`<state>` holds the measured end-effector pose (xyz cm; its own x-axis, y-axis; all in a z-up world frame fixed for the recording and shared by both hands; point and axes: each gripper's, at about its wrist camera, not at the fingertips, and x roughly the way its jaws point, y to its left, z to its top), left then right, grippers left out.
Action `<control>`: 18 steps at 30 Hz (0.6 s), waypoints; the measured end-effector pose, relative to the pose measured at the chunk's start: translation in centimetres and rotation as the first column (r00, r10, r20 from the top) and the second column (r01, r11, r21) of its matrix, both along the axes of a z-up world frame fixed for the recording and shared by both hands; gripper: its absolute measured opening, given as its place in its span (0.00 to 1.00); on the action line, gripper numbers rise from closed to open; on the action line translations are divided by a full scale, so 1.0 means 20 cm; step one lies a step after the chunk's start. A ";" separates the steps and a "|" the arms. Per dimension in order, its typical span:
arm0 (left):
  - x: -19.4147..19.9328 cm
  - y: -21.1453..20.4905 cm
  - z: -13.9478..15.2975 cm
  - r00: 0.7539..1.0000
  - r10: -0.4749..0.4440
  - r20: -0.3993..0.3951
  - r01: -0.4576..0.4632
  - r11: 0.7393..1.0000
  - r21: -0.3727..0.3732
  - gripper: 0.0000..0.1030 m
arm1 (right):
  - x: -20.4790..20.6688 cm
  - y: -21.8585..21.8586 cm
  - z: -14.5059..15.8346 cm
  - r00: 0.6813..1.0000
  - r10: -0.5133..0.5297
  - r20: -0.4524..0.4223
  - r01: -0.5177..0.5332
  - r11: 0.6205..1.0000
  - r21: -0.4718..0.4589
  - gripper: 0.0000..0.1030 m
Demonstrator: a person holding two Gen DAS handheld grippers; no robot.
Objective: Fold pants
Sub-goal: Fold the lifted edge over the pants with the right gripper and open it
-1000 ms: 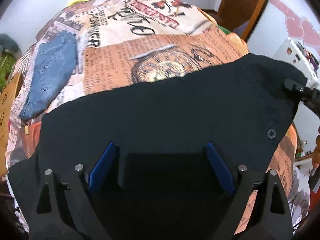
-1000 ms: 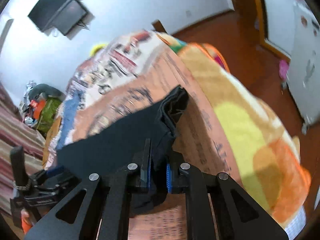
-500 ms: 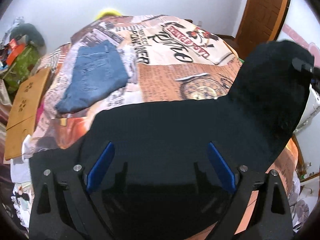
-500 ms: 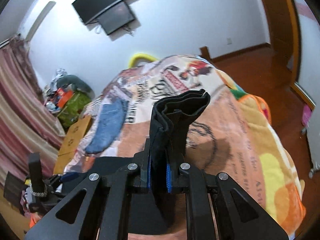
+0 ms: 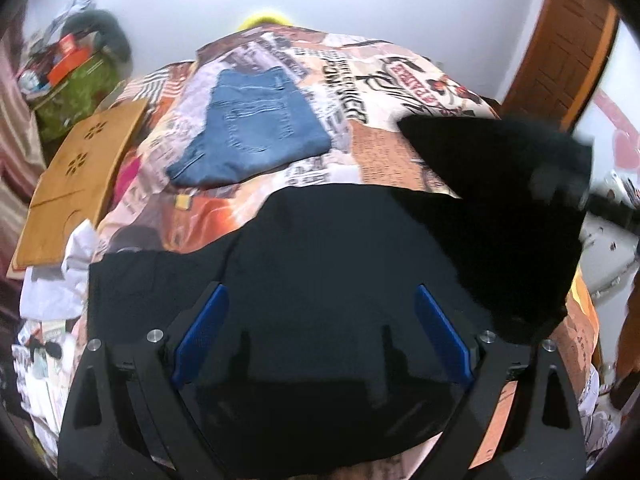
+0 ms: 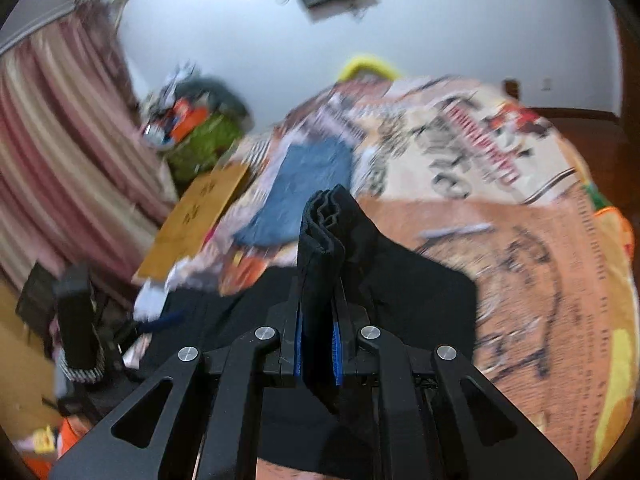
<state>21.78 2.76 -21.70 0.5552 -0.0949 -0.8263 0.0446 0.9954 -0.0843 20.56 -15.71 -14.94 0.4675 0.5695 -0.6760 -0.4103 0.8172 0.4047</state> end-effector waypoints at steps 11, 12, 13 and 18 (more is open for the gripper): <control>-0.01 0.12 -0.05 0.997 0.076 -0.033 -0.076 0.997 -0.002 0.92 | -0.16 0.28 -0.32 0.975 0.183 -0.127 -0.203 0.965 -0.166 0.15; -0.01 0.11 -0.04 0.997 0.073 -0.033 -0.073 0.997 0.000 0.92 | -0.17 0.28 -0.32 0.974 0.196 -0.117 -0.215 0.959 -0.183 0.16; 0.00 0.10 -0.04 0.997 0.067 -0.032 -0.067 0.998 0.002 0.92 | -0.18 0.27 -0.31 0.972 0.207 -0.109 -0.225 0.956 -0.188 0.18; 0.06 0.02 0.00 0.999 0.035 -0.016 -0.034 0.999 0.013 0.92 | -0.21 0.21 -0.24 0.969 0.225 -0.103 -0.238 0.960 -0.146 0.37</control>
<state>22.90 3.24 -21.75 0.5443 -0.0657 -0.8363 0.0089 0.9973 -0.0725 16.45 -11.60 -19.79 0.2723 0.5396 -0.7966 -0.5653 0.7597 0.3214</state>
